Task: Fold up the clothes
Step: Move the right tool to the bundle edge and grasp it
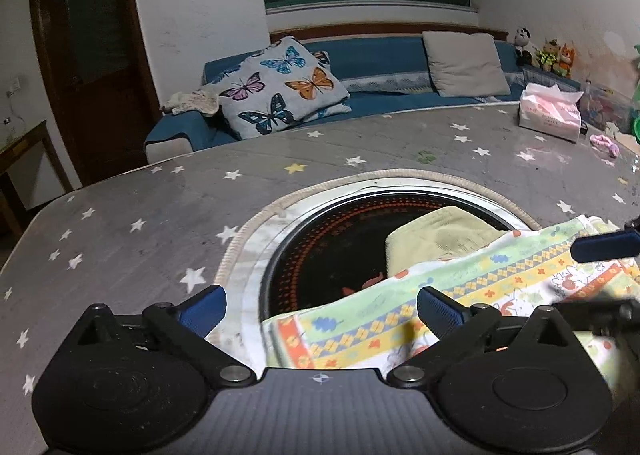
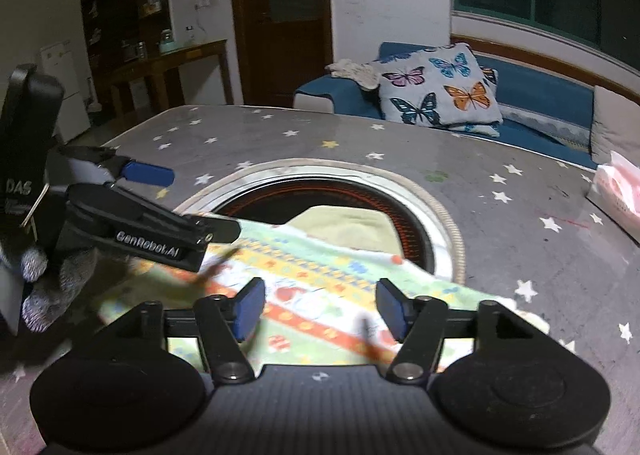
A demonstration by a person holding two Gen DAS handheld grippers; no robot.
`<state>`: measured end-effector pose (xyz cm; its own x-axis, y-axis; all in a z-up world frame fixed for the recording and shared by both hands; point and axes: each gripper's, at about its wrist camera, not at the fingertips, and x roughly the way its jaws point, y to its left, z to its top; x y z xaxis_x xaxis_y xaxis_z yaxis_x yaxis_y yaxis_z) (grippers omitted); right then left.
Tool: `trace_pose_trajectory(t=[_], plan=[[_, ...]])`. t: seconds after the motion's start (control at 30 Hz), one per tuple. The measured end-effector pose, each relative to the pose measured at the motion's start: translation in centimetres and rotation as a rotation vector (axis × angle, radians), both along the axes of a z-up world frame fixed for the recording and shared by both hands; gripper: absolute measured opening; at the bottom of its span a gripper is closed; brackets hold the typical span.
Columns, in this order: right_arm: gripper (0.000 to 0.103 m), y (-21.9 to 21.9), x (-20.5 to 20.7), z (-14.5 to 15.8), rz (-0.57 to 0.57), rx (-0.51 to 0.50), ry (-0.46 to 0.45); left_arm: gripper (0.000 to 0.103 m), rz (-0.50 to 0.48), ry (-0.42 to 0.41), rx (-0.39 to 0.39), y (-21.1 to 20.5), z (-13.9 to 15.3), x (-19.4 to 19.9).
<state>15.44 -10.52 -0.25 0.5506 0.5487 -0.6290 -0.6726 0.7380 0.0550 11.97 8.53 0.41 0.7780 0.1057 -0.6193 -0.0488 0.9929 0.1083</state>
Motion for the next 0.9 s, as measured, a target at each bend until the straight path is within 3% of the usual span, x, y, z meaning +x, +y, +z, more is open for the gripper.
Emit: trace_pose_trajectory(t=[0.3,0.57,0.9], plan=[[0.075,3.4,-4.4,-0.7,0.114,-0.065,-0.025,0.103,0.078,-0.024,-0.034,2.9,0.9,-2.7],[0.075,6.7,-6.8,-1.3,0.195,-0.100,-0.056,0.103,0.181,-0.036,-0.081,6.1,1.2,-4.7],[0.075,8.6,-7.2,-2.5,0.183,-0.132,-0.050,0.103,0.216,-0.023,-0.119,7.2,0.5,-6.2]])
